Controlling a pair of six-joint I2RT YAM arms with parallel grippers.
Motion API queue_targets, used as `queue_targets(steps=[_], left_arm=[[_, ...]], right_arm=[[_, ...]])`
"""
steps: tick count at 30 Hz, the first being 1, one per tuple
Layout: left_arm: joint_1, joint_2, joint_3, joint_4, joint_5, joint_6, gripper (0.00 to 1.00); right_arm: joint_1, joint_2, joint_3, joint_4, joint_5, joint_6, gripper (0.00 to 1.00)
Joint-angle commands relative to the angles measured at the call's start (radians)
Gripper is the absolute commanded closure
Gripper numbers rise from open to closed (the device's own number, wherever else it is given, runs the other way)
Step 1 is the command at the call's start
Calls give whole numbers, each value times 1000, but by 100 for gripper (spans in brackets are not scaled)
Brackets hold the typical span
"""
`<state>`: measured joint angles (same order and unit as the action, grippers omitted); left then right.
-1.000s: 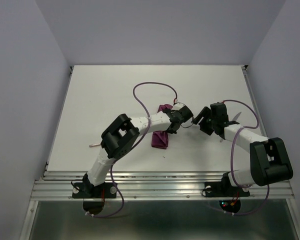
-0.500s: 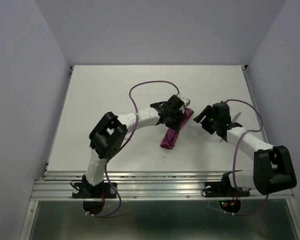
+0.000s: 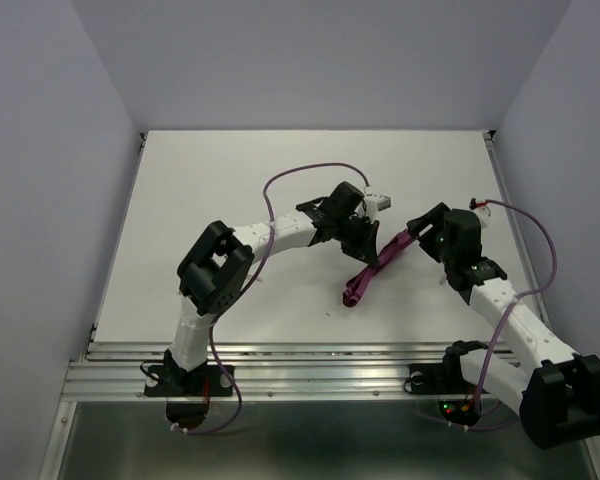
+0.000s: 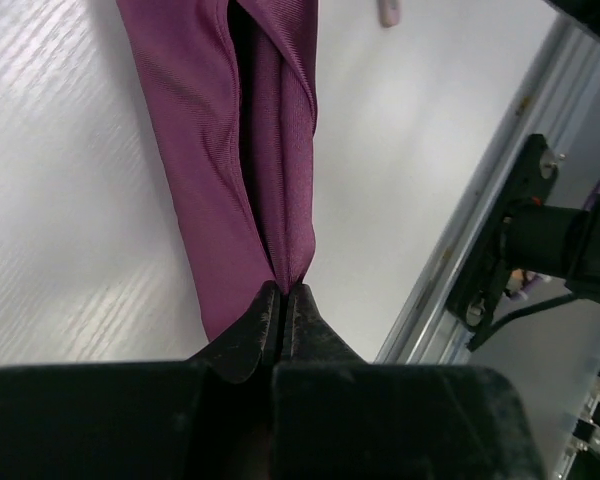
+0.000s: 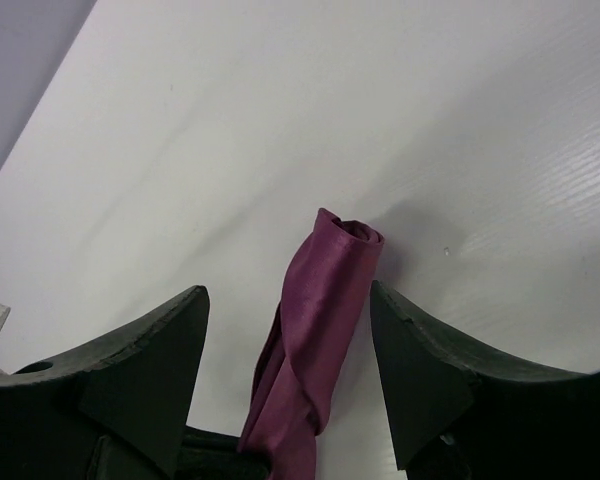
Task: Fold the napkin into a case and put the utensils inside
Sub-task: Turn over the smaller rectangle-folded napkin at the center of the board.
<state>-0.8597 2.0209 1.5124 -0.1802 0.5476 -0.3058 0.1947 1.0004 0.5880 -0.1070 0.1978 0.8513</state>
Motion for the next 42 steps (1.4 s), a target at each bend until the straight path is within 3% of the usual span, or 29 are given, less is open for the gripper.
queue_targets(steps=[1, 10, 24, 26, 31, 34, 35, 39, 42], left_arm=[[30, 5, 0, 99, 201, -27, 100], [117, 96, -84, 320, 411, -160, 100], [198, 116, -165, 441, 427, -222, 99], [209, 111, -176, 441, 419, -220, 88], [229, 116, -184, 436, 407, -220, 78], [243, 113, -185, 423, 393, -216, 60], [252, 105, -185, 412, 390, -211, 49], [272, 61, -184, 354, 353, -184, 39], [291, 16, -169, 266, 290, -129, 39]], right_arm=[[-5, -16, 41, -39, 78, -14, 29], [-5, -20, 47, -43, 84, -26, 29], [-5, 9, 53, -48, 66, -51, 29], [-5, 24, 56, -46, 54, -54, 29], [-5, 69, 76, -43, -7, -90, 29], [-5, 144, 108, -37, -101, -167, 30], [-5, 191, 119, -42, -125, -204, 31], [-5, 283, 153, -45, -251, -274, 39], [-5, 303, 180, -49, -297, -285, 48]])
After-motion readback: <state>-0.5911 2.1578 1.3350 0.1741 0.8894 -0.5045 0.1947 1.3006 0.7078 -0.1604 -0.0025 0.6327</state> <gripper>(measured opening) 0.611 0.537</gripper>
